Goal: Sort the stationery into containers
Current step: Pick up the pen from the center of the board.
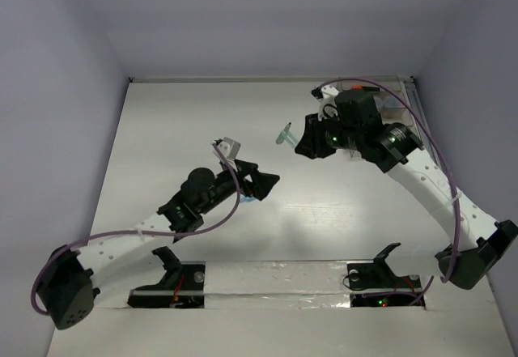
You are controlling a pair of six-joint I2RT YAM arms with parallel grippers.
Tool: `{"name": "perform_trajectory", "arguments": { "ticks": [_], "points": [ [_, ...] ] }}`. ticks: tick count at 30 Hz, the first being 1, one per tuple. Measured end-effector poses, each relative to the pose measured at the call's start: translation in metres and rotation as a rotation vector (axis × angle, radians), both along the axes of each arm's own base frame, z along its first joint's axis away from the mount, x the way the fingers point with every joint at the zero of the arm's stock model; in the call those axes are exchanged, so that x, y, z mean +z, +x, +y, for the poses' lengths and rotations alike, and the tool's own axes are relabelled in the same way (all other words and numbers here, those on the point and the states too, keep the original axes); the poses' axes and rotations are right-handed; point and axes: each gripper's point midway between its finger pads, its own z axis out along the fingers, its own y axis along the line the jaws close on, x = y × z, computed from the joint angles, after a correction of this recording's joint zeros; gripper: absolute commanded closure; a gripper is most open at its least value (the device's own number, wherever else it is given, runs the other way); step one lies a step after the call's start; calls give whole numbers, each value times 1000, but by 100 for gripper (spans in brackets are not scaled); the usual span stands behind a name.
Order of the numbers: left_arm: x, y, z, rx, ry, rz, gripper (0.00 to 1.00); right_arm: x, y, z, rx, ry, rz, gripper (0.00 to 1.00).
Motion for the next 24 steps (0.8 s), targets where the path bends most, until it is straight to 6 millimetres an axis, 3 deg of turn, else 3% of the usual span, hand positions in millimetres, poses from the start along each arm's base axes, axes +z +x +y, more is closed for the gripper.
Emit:
{"name": "perform_trajectory", "arguments": {
  "ticks": [3, 6, 10, 11, 19, 24],
  "points": [
    [-21, 14, -10, 45, 71, -21, 14, 20, -8, 3, 33, 31, -6, 97],
    [-23, 24, -12, 84, 105, -67, 16, 35, -15, 4, 62, 52, -9, 98],
    [-5, 37, -14, 128, 103, -147, 24, 42, -22, 5, 92, 64, 0, 99],
    [1, 40, -15, 136, 96, -166, 32, 41, -24, 5, 97, 62, 6, 99],
    [26, 42, -17, 142, 60, -263, 34, 38, -29, 5, 111, 59, 27, 100],
    [35, 43, -24, 123, 52, -289, 41, 35, -30, 5, 114, 56, 37, 100]
  ]
}}
